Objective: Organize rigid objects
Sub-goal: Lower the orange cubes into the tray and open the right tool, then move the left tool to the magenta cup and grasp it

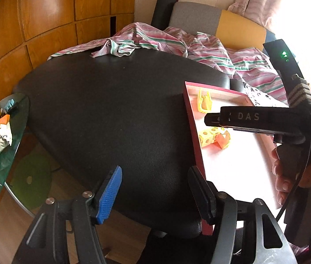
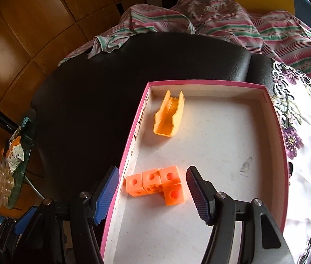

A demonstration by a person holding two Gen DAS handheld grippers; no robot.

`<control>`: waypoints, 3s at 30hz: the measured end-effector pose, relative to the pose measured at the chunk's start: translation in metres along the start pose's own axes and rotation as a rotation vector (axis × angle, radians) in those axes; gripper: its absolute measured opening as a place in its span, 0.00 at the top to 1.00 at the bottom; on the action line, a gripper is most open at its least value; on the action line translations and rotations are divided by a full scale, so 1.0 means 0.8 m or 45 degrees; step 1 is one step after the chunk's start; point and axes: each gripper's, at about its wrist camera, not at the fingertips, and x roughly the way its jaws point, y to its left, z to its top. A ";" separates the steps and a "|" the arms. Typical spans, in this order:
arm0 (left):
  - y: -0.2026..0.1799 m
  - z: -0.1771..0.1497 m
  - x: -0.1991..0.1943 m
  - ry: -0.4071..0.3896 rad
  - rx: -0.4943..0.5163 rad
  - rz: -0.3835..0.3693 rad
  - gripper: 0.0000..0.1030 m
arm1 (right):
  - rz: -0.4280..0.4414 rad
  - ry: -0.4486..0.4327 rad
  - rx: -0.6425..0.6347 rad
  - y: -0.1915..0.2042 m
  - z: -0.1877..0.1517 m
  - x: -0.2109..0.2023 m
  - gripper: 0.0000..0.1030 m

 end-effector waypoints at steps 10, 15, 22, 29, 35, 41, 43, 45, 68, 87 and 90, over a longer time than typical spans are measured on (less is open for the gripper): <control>-0.007 0.000 -0.011 -0.020 0.024 0.002 0.38 | -0.043 -0.066 -0.003 -0.004 -0.007 -0.023 0.38; -0.012 0.001 -0.016 -0.031 0.040 -0.004 0.38 | -0.064 -0.121 0.002 -0.011 -0.012 -0.045 0.38; -0.024 0.000 -0.021 -0.033 0.072 -0.017 0.38 | -0.085 -0.179 0.018 -0.026 -0.020 -0.074 0.38; -0.040 0.002 -0.023 -0.042 0.122 -0.023 0.38 | -0.133 -0.248 0.066 -0.062 -0.030 -0.110 0.37; -0.062 0.003 -0.025 -0.042 0.176 -0.045 0.38 | -0.202 -0.301 0.130 -0.108 -0.041 -0.146 0.37; -0.088 0.003 -0.026 -0.037 0.235 -0.082 0.38 | -0.296 -0.343 0.227 -0.167 -0.055 -0.184 0.37; -0.098 0.003 -0.026 -0.036 0.257 -0.097 0.38 | -0.325 -0.352 0.252 -0.185 -0.059 -0.194 0.37; -0.108 0.005 -0.025 -0.038 0.281 -0.104 0.38 | -0.359 -0.360 0.278 -0.205 -0.064 -0.205 0.37; -0.327 0.074 0.046 0.128 0.601 -0.401 0.38 | -0.534 -0.521 0.944 -0.449 -0.161 -0.279 0.37; -0.496 0.101 0.206 0.348 0.451 -0.492 0.31 | -0.433 -0.488 0.975 -0.455 -0.156 -0.268 0.37; -0.505 0.103 0.214 0.319 0.439 -0.489 0.31 | -0.439 -0.486 0.964 -0.452 -0.154 -0.267 0.37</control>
